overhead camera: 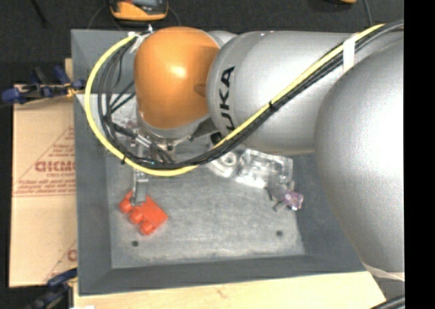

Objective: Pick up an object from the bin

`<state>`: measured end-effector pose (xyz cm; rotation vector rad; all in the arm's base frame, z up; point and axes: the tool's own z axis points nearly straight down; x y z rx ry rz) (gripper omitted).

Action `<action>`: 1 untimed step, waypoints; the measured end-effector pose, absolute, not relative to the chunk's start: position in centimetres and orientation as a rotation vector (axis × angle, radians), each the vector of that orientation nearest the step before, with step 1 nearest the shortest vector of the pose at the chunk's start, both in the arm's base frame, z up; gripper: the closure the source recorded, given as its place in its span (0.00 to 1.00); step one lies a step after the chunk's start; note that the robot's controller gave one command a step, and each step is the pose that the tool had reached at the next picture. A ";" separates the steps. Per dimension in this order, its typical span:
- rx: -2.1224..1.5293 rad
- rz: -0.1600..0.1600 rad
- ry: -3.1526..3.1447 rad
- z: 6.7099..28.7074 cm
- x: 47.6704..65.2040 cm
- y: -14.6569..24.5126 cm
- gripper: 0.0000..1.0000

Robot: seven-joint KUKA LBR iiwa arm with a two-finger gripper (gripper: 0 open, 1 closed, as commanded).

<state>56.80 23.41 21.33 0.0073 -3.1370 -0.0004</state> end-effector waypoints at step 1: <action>-0.312 0.002 -3.122 8.2 55.1 19.3 0.00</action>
Offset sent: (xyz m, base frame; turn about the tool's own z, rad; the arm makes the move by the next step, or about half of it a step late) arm -0.0156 -0.0396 -0.1284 0.2046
